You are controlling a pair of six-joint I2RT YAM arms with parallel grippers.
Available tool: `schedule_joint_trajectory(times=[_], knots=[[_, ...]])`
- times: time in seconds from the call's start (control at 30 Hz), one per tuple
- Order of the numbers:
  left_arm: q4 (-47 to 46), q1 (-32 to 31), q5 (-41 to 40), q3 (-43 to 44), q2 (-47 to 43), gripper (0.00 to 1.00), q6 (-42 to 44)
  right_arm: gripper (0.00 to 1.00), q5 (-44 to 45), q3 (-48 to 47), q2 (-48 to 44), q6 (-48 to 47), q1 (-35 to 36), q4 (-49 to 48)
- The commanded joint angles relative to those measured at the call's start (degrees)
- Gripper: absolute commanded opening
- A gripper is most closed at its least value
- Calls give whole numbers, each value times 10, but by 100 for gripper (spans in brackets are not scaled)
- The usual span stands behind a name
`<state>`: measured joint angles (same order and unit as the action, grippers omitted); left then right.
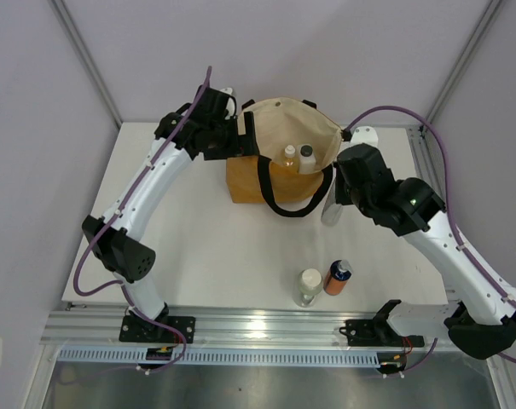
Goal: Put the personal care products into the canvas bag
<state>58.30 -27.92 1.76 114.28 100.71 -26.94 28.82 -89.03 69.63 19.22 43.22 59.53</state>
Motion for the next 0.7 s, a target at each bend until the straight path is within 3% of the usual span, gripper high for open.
schedule_joint_trajectory(times=[0.0,0.4,0.67], knots=[[-7,4,11,-11,-24,99,0,0,28,-40,2,-27,-7,-26],[-13,3,10,-24,-32,99,2,0,4,153,-43,3,-41,-107],[-10,2,10,-24,-33,99,6,0,-40,211,-55,12,-90,-124]])
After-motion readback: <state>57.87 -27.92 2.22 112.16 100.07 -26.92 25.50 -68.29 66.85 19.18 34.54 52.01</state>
